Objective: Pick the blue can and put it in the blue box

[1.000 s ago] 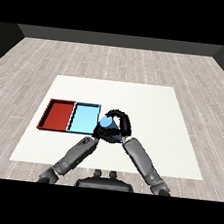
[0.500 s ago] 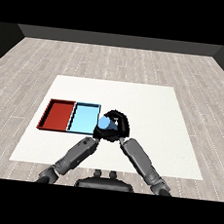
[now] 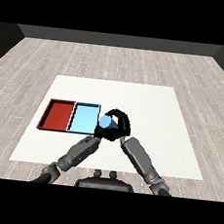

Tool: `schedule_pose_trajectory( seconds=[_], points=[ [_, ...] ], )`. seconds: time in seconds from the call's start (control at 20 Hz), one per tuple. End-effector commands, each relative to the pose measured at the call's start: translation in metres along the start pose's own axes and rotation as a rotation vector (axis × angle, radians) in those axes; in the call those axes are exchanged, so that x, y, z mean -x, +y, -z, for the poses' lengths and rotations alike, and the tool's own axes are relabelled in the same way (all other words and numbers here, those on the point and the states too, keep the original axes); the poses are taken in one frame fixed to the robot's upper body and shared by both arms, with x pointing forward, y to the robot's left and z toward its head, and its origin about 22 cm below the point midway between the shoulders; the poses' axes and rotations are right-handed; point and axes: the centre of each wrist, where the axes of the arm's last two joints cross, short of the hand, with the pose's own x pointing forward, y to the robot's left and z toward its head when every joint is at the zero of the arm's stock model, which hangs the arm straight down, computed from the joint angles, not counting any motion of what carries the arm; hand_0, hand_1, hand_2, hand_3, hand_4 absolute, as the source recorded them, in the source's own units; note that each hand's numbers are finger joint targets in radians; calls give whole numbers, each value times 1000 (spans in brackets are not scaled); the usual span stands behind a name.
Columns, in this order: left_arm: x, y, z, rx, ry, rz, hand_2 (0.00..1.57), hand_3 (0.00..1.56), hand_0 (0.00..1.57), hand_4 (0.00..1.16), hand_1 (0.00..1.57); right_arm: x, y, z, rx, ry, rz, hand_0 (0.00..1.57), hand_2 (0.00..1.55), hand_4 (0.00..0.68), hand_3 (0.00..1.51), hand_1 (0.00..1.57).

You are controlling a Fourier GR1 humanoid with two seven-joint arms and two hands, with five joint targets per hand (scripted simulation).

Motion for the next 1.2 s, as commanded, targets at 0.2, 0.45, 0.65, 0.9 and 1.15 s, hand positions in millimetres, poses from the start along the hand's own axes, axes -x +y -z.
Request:
schedule_pose_trajectory(
  seconds=[0.2,0.45,0.65,0.9,1.15],
  points=[
    [-3,-2,5,-10,-74,11,1571,1535,1571,1122,1571,-1,0,-3,-86,39,-57,0,0,0,0,0],
    [5,4,0,-8,-72,-3,1571,1528,1571,1133,1571,-5,5,-10,-84,42,-50,0,0,0,0,0],
    [8,16,7,-24,-53,53,1571,1523,1571,1137,1571,9,-2,5,-27,11,-32,0,0,0,0,0],
    [4,30,14,-57,-66,67,1571,1533,1571,1149,1571,-9,-47,-9,2,-45,17,0,0,0,0,0],
    [-7,47,14,-98,-85,145,1571,1530,1571,1150,1571,-18,-81,-38,146,-138,118,0,0,0,0,0]
  ],
)
